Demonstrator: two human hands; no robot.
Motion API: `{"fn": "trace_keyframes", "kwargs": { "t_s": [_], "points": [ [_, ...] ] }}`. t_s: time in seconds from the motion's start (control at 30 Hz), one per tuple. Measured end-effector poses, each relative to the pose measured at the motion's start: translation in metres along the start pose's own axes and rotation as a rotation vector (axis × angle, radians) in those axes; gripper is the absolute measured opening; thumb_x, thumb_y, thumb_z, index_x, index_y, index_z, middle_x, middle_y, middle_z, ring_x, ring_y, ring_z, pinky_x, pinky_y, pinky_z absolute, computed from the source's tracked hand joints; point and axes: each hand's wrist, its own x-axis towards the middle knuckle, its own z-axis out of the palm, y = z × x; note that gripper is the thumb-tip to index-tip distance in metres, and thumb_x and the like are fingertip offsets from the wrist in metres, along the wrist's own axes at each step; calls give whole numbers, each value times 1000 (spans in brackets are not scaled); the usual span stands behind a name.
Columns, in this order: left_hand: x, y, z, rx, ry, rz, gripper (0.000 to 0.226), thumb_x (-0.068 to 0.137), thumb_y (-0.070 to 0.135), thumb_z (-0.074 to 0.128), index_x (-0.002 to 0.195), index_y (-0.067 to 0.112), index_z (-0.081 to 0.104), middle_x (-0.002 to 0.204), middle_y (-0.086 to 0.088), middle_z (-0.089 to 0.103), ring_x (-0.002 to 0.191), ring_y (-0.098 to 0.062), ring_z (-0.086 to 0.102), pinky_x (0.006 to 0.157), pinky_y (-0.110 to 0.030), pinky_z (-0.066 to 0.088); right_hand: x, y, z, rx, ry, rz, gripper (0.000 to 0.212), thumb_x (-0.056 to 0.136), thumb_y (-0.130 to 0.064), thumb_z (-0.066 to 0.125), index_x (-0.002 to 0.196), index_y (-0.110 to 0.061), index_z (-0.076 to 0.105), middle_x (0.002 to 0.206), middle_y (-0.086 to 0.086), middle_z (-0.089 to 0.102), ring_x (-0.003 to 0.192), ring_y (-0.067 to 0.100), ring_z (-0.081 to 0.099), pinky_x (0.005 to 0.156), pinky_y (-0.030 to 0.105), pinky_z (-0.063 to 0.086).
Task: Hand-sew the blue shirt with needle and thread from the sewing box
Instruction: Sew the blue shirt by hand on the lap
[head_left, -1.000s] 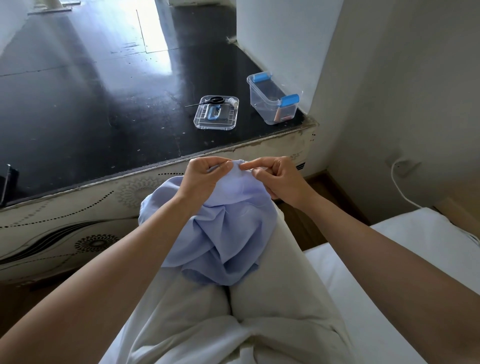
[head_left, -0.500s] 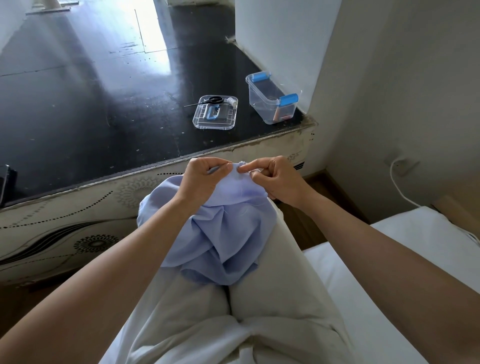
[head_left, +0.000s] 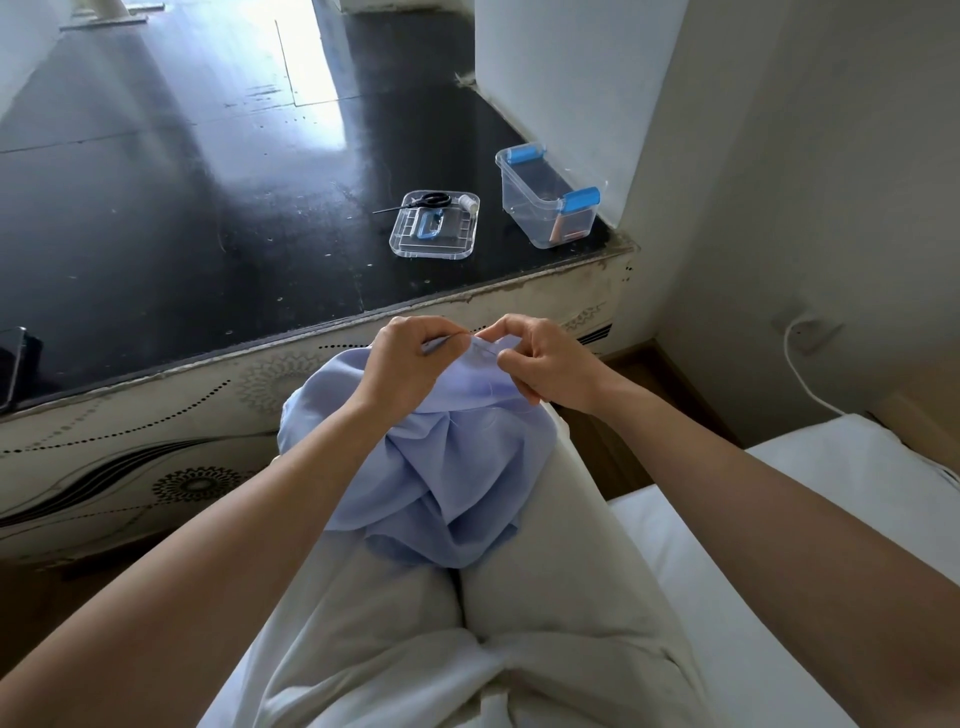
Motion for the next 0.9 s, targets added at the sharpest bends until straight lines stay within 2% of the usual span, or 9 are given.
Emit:
{"fn": "trace_keyframes", "kwargs": {
  "t_s": [0.07,0.13,0.23,0.33,0.43,0.57,0.67,0.73,0.9],
  "points": [
    [1,-2,1,-31,-4,-68,19,96,12,59,109,0,68,100,-15,67,82,-13,59,92,-36,53,1,2,1,-6,16,7,18,97,-13,53,112,-6,59,69,1,63,57,6,61,58,15,53],
    [1,0,1,14,34,-42,19,95,17,62,105,4,71,95,-6,69,82,-13,61,86,-29,54,0,2,1,6,18,21,15,97,-12,52,110,-6,59,66,1,62,54,6,60,58,14,52],
    [0,8,-2,-17,39,1,11,93,15,64,96,9,72,89,-8,69,83,-21,63,78,-31,55,-1,2,-1,46,6,31,12,97,-9,51,106,-6,59,60,3,59,49,6,56,56,14,50],
    [-2,13,-3,-165,23,-84,10,92,11,64,90,19,69,82,-3,67,79,-18,61,74,-28,53,-2,1,-4,115,11,50,14,98,-5,48,108,-4,59,59,4,57,47,5,54,52,12,47],
    [-3,15,-5,-218,-37,-156,9,92,12,65,86,14,71,79,-2,67,75,-15,59,69,-25,51,-4,0,-6,160,15,56,16,99,-3,47,108,-2,60,65,6,57,48,3,54,50,11,44],
    [-5,9,-10,-306,-163,-241,16,93,17,64,96,5,74,87,-9,71,79,-14,61,71,-27,51,-7,-1,-6,244,-22,81,17,101,-3,44,104,-3,61,70,4,55,50,2,53,49,11,43],
    [-7,8,-10,-408,-174,-276,14,93,16,64,95,7,74,84,-6,69,78,-13,60,69,-26,49,-9,2,-4,323,-41,100,18,102,-5,43,108,-1,60,63,4,52,48,7,47,48,14,41],
    [-7,7,-10,-461,-167,-315,12,93,17,64,92,10,75,85,-8,69,79,-16,59,70,-30,47,-9,6,-2,360,-43,95,18,103,-9,43,109,-2,60,61,4,52,50,11,44,50,16,41],
    [-8,6,-10,-528,-187,-371,13,92,19,65,88,12,76,83,-9,68,78,-19,57,70,-33,46,-8,9,0,400,-84,81,19,103,-15,44,109,-6,59,58,-6,55,51,10,46,57,20,43]
  ]
}}
